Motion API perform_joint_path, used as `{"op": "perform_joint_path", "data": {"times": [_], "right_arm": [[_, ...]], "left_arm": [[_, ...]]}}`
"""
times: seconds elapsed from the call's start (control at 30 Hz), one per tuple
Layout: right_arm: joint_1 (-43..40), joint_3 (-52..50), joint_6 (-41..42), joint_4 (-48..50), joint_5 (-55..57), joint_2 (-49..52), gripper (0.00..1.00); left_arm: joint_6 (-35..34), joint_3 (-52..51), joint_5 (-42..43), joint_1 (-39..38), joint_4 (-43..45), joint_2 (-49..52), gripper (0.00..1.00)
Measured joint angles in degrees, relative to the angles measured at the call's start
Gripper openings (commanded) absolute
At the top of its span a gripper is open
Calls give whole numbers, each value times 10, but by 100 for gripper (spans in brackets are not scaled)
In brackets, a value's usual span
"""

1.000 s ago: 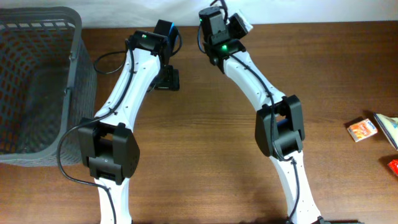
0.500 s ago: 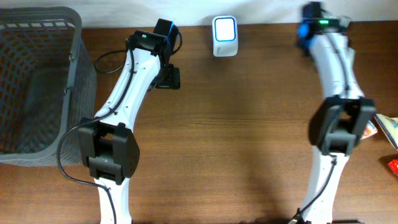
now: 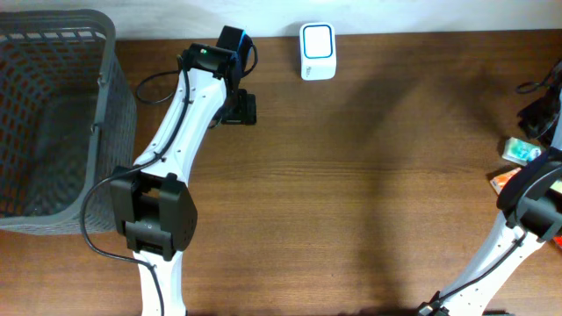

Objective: Scan the item barcode

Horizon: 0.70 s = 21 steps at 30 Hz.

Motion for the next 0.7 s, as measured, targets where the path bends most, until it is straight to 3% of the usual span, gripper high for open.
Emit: {"op": "perform_joint_path", "data": {"times": [0.2, 0.23, 0.27, 0.57, 0.7], "right_arm": [[0, -1, 1, -14, -37, -23, 53], [0, -2, 1, -17, -45, -39, 68], [0, -2, 0, -27, -53, -65, 98], [12, 1, -5, -173, -92, -300, 99], [27, -28, -48, -172, -136, -353, 99]], "left_arm": [[0, 0, 5, 0, 0, 0, 99], [0, 0, 10, 0, 0, 0, 99], [0, 0, 16, 0, 0, 0, 99], [-2, 0, 70, 0, 0, 0, 99], [-2, 0, 78, 0, -1, 0, 99]]}}
